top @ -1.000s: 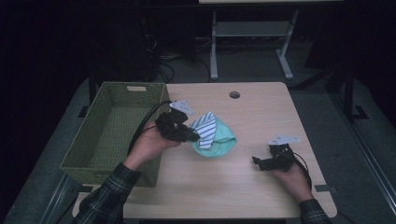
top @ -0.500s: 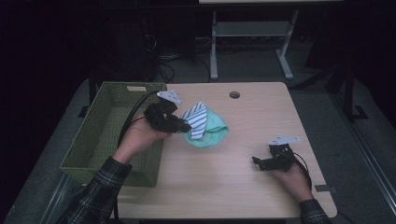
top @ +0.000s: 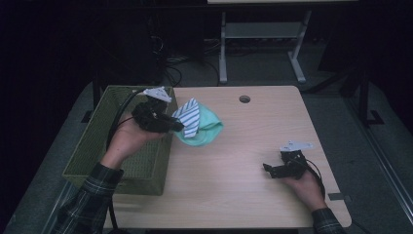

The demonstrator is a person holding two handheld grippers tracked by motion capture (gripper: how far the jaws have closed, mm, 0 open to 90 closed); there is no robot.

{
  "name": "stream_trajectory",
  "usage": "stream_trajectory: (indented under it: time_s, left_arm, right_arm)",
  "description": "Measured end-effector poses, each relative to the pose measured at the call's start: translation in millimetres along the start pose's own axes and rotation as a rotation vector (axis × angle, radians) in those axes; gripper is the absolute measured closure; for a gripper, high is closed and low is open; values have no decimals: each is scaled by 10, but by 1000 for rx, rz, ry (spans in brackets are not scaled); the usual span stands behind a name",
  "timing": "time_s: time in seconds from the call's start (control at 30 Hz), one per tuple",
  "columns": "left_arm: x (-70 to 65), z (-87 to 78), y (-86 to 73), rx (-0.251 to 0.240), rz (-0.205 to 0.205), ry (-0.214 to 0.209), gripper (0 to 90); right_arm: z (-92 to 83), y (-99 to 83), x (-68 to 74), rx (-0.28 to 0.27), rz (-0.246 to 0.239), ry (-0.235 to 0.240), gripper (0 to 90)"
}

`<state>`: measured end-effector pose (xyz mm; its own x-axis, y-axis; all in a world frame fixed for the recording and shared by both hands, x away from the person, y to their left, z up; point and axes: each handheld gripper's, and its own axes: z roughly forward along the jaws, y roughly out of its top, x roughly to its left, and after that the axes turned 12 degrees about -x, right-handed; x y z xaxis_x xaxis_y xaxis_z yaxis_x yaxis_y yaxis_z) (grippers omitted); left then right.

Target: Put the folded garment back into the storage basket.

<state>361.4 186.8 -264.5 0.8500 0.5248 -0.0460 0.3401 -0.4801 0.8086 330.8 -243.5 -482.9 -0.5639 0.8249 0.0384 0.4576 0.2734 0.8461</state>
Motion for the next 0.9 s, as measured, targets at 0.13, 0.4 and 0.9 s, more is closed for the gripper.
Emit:
stream_trajectory:
  time_s: [0.13, 0.4, 0.9]
  left_arm:
    - [62, -121, -29, -11, -18, 28, 777]
    - [190, -290, -122, -9, -49, 91, 777]
    - [413, -553, -318, -7, -117, 210, 777]
  right_arm:
    - [0, 0, 0, 0, 0, 0, 86]
    - [0, 0, -1, 0, -1, 0, 86]
    - [0, 0, 0, 0, 0, 0, 86]
